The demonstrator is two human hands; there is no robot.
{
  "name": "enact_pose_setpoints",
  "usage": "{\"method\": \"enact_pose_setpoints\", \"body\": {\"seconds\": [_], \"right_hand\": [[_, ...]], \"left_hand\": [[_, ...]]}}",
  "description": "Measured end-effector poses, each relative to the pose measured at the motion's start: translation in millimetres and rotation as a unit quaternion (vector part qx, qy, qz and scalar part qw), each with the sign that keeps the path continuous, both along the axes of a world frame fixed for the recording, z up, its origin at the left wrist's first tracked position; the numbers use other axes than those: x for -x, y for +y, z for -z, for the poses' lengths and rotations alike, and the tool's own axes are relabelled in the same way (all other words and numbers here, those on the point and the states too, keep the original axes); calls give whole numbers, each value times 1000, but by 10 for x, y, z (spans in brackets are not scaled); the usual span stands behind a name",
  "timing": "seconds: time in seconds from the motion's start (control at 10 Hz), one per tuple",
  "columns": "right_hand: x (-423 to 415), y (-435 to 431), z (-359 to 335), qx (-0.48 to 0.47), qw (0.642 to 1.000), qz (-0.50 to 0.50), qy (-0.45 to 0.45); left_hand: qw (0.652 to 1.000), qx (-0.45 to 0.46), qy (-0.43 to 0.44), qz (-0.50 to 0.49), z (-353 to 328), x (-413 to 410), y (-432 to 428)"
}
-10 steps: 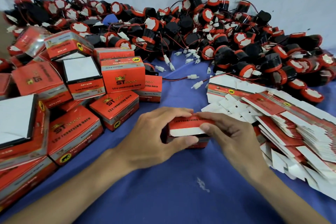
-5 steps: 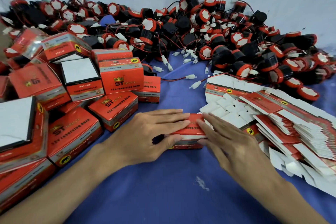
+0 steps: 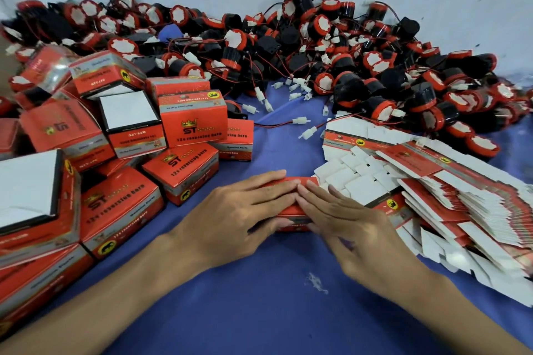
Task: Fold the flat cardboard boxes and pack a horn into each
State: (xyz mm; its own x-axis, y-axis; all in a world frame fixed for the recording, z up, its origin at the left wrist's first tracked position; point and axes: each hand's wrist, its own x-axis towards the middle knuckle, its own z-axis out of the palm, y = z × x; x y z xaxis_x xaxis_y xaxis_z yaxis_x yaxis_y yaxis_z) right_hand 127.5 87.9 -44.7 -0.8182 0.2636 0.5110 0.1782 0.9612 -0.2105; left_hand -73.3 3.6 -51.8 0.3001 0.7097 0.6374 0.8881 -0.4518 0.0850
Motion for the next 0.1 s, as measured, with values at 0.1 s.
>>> {"method": "enact_pose_setpoints", "body": {"seconds": [0.1], "right_hand": [[-94, -3, -428, 188, 980, -11, 64]], "left_hand": [[999, -10, 19, -36, -44, -66, -14]]}}
